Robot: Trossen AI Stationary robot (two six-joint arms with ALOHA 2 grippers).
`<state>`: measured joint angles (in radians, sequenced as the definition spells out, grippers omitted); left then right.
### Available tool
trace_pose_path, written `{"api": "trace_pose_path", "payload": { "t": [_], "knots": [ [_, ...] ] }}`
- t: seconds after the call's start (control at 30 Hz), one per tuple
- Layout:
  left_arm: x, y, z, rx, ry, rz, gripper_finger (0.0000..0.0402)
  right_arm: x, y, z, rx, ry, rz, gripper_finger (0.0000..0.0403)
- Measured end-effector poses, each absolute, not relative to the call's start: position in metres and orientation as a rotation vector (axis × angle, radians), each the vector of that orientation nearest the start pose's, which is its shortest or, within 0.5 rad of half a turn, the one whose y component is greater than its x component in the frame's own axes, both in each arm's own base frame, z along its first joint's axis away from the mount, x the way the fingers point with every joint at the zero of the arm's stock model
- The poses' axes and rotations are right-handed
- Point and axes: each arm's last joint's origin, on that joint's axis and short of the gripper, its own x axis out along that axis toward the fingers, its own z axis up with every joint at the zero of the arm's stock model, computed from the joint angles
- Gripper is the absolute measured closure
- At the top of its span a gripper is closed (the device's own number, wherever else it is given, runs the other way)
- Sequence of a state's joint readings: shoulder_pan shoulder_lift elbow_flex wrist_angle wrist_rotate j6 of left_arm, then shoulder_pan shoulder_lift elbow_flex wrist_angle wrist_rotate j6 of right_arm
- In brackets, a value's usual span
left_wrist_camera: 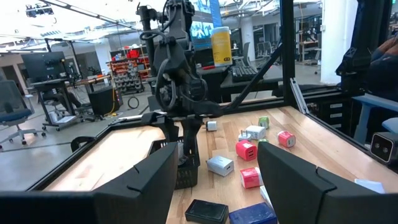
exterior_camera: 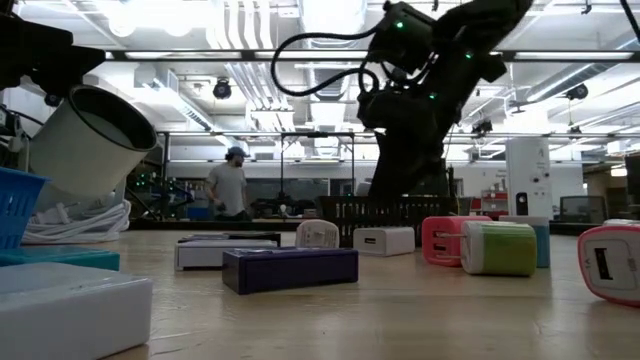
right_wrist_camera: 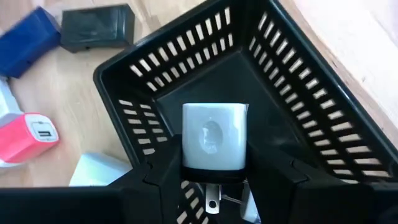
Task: Pick & Place Office items
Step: Put the top white black charger adapter into the black bin
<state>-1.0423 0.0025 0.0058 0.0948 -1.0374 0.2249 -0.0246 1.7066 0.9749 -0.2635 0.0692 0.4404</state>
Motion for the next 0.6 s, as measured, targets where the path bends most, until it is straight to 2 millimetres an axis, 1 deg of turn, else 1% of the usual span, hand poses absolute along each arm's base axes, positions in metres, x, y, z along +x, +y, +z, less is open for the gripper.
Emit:
{"api": "trace_pose_path", "payload": {
  "t": [0.27, 0.4, 0.6],
  "knots": [
    [0.063, -0.059, 0.173, 0.14, -0.05, 0.001, 0.0177, 0.345, -0.012, 0.167, 0.371, 1.062, -0.304, 0.0257],
    [0.063, -0.059, 0.173, 0.14, -0.05, 0.001, 0.0177, 0.351, -0.013, 0.161, 0.352, 1.095, -0.287, 0.0257],
    [0.063, -0.059, 0.173, 0.14, -0.05, 0.001, 0.0177, 0.354, -0.018, 0.155, 0.388, 1.123, -0.263, 0.0257]
  ]
}}
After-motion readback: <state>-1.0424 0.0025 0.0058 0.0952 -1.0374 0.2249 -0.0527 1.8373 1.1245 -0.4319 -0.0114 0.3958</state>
